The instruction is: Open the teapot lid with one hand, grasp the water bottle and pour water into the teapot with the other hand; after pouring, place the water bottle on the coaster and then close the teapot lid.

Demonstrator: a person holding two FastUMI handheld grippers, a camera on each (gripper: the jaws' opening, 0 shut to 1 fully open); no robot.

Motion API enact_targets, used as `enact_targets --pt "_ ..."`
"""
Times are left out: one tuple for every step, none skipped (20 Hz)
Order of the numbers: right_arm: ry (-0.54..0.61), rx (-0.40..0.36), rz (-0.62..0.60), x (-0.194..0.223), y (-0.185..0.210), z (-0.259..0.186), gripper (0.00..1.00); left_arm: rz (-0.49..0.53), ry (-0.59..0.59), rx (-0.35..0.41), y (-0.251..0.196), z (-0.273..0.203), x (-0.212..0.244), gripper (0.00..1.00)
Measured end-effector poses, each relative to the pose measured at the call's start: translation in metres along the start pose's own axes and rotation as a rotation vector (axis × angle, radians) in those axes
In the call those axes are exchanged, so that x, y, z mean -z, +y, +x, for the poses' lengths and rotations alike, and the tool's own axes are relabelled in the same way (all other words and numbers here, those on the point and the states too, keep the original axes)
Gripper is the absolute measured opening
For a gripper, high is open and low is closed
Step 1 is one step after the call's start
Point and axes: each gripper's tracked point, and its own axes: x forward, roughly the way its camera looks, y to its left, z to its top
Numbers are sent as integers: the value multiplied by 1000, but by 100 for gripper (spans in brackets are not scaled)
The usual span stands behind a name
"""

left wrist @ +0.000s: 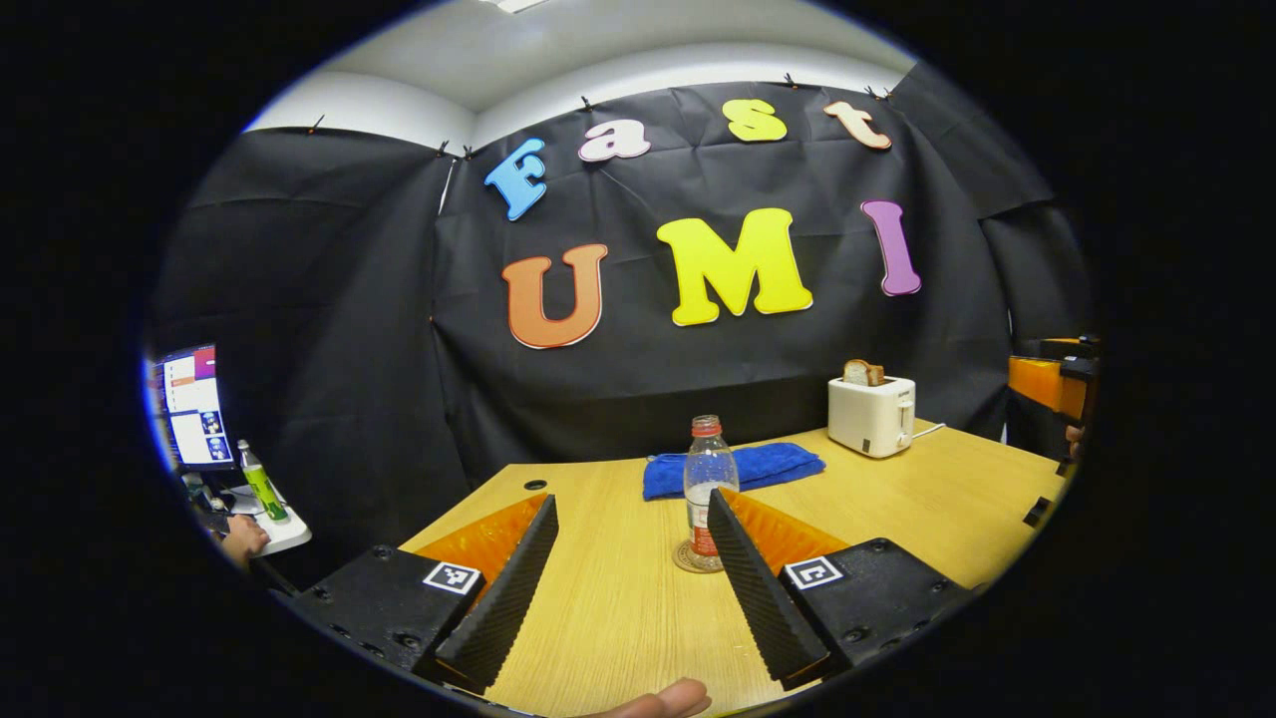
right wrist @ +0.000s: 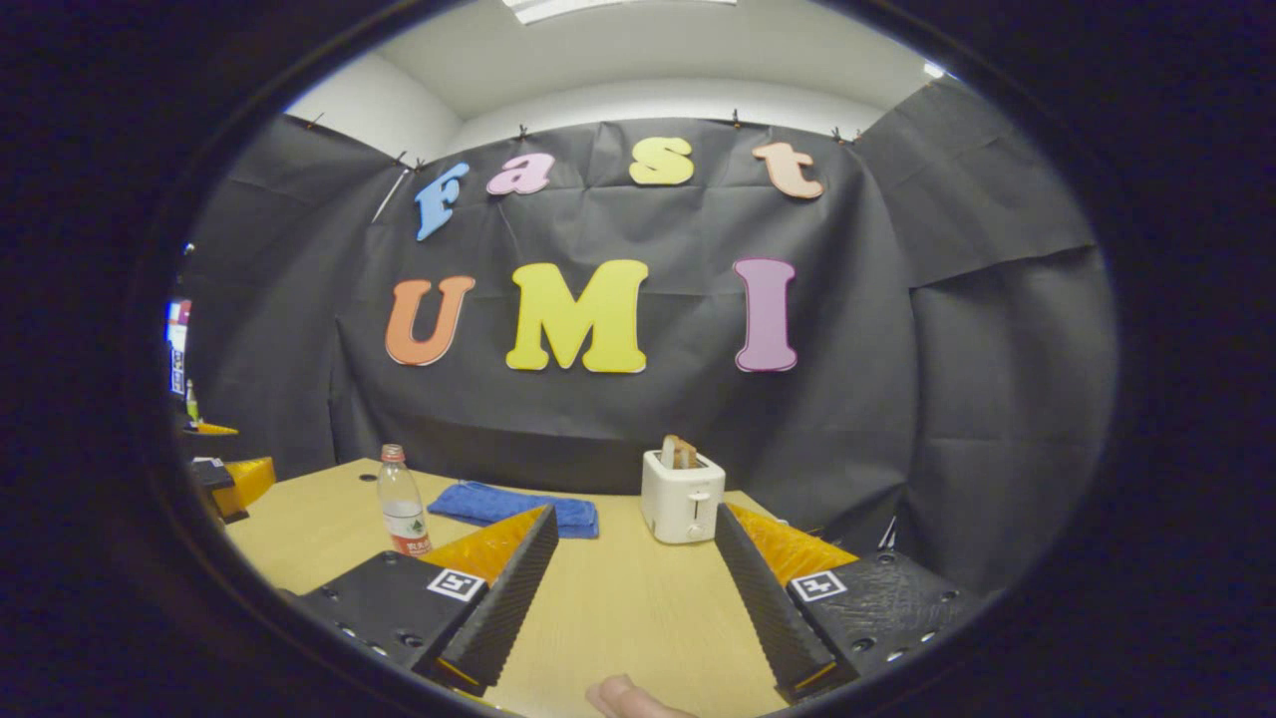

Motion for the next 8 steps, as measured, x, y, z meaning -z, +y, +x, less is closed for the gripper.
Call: enact_targets --pt "20 -12 19 5 -1 2 95 -11 -2 -23 5 1 0 95" --pt "43 -36 13 12 -1 4 96 -35 1 -40 9 3 1 95" --pt "45 -48 16 12 -3 7 95 -60 6 -38 7 4 2 94" --pt "45 -44 19 13 -3 8 95 -74 14 -24 4 5 4 95" --pt "47 -43 6 15 -4 9 94 -71 25 -22 5 7 9 95" --pt "48 -40 -15 19 -4 11 96 -64 32 -32 9 9 11 95" --pt "46 -28 -34 20 -6 12 95 -61 35 -47 13 12 13 95" --pt "41 -8 -52 20 -8 14 96 -59 40 -57 13 13 15 95"
